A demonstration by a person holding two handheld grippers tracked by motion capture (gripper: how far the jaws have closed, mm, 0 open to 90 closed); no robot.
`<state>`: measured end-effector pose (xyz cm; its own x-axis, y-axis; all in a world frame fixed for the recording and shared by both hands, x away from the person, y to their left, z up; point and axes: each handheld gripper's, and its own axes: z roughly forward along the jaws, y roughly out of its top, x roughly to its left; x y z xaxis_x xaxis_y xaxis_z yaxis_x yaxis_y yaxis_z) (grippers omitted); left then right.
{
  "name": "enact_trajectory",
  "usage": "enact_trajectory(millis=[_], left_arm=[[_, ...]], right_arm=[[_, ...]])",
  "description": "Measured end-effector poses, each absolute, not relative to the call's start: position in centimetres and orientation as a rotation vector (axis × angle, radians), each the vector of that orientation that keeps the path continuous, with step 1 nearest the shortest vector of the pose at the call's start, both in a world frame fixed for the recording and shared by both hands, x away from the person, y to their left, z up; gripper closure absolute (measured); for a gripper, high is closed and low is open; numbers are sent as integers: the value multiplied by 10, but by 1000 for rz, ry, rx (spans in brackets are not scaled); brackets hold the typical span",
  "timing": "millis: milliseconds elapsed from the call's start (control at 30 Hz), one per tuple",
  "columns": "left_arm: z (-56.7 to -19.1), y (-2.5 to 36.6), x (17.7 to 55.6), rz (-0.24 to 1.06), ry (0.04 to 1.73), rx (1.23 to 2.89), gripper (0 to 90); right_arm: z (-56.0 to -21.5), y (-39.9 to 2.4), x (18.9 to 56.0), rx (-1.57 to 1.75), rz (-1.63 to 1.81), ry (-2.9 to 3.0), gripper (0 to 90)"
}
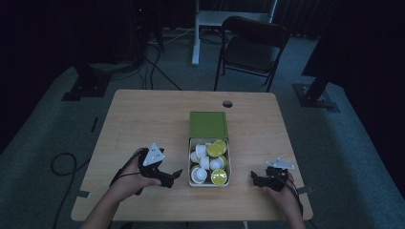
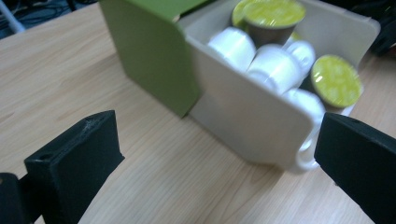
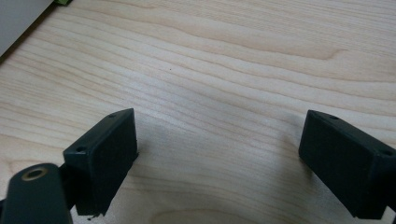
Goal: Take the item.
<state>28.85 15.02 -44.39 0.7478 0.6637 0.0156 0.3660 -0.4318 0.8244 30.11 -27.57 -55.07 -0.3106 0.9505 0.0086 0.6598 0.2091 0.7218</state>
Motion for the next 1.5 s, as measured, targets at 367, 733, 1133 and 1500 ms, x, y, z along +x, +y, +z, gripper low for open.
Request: enact_trajectory(millis=[367,733,1133,1500], left_arm=[[-428,122,291,423,681,2066,20],[-418,93,303,394,646,2077,20],[-421,57,314,363,630,2175,20],[-424,36,328,306,671,2177,20]], right_arm=[[-551,-276,301,1492,882,2049,111],[-551,-276,301,1492,882,2049,111],[-551,-276,301,1492,882,2049,111],[-551,-276,301,1491,882,2048,111]])
